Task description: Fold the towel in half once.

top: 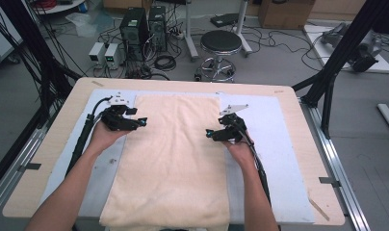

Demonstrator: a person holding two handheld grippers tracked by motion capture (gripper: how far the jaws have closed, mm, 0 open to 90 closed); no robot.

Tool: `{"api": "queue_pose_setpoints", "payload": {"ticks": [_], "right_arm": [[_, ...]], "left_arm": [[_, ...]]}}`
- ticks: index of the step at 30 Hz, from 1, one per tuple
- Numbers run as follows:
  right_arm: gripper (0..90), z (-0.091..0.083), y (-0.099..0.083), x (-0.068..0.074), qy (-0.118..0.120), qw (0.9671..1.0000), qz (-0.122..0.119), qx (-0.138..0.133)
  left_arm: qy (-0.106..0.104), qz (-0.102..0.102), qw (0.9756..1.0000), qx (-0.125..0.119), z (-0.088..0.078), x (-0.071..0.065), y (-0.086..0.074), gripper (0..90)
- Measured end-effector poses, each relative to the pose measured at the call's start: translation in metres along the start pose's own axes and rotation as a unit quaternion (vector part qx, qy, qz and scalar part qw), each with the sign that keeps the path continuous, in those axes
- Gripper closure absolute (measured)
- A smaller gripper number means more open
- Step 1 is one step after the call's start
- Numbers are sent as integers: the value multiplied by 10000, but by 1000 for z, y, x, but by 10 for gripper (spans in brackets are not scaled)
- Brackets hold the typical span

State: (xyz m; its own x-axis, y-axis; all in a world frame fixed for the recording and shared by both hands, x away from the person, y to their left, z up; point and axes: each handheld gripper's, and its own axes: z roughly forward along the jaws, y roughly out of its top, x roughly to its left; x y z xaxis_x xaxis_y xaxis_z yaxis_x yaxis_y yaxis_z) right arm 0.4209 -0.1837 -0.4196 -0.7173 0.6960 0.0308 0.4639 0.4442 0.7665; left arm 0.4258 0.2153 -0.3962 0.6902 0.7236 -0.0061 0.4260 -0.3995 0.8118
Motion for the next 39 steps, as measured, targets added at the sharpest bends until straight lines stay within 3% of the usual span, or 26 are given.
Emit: {"api": "queue_pose_setpoints", "payload": {"ticks": [3,6,10,13,16,19,22,24,30,34,39], "right_arm": [[266,12,-5,-1,10,9999,5,144],[298,19,-8,-1,-108,9996,-79,261],[352,25,-12,-6,-110,9996,104,220],[407,25,-11,-7,-139,9997,55,182],[494,25,-11,-7,-118,9997,57,194],[628,25,-10,-6,-15,9998,18,208],[768,25,-8,-3,141,9995,-85,252],[811,25,-7,-3,224,9993,-119,266],[830,14,-5,-9,441,9989,-14,134],[835,1,-1,-11,475,9988,-31,-64],[839,-18,6,-13,507,9979,-1,-392]], "left_arm": [[-31,65,9996,258,13,0,-7,363],[-64,128,9995,290,18,0,-10,384],[-4,-23,9987,519,24,5,-16,434],[-57,-74,9963,859,31,7,-23,481],[-43,-231,9975,663,29,9,-29,519],[65,-175,9981,589,28,7,-32,581],[-10,-146,9983,564,28,5,-32,698],[-65,-92,9984,563,29,3,-31,802],[-130,-195,9987,447,23,3,-28,850],[-191,-222,9995,79,12,2,-19,851],[-259,-471,9977,-405,-4,4,-8,851]]}}
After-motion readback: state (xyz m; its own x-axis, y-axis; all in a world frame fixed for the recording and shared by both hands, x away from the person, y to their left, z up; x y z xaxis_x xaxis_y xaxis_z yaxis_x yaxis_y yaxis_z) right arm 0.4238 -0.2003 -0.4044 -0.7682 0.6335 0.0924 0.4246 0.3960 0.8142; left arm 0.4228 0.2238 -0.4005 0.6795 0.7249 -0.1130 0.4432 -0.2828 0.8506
